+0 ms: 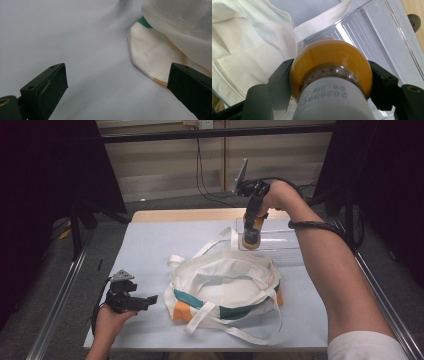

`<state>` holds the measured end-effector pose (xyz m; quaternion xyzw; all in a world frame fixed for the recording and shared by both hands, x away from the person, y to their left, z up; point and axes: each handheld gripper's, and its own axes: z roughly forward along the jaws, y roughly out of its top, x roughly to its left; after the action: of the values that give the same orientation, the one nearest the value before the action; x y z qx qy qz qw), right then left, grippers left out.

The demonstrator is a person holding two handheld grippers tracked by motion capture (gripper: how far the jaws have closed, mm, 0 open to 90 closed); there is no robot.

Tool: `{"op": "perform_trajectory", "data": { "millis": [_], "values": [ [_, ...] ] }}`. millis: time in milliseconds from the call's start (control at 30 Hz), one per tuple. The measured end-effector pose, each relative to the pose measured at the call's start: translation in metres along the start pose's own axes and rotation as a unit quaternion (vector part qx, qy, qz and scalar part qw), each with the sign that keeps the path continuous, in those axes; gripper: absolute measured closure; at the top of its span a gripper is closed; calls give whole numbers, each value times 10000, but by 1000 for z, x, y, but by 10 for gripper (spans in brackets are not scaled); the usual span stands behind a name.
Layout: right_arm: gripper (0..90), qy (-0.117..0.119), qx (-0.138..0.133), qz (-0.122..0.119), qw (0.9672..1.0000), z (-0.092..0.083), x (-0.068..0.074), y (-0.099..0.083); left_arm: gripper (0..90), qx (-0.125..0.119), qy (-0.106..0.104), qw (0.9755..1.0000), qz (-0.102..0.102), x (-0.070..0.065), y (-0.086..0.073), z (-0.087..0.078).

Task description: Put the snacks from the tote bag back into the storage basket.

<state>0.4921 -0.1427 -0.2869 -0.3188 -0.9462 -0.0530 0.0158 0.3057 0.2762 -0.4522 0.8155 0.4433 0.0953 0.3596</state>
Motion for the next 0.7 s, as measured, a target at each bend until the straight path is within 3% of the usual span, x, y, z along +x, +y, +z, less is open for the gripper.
{"op": "perform_trajectory", "data": {
  "millis": [700],
  "values": [
    [304, 9, 7, -72, 10000, 12, 2, 3, 27, 0, 11, 10000, -7, 0, -1, 0]
  ]
}}
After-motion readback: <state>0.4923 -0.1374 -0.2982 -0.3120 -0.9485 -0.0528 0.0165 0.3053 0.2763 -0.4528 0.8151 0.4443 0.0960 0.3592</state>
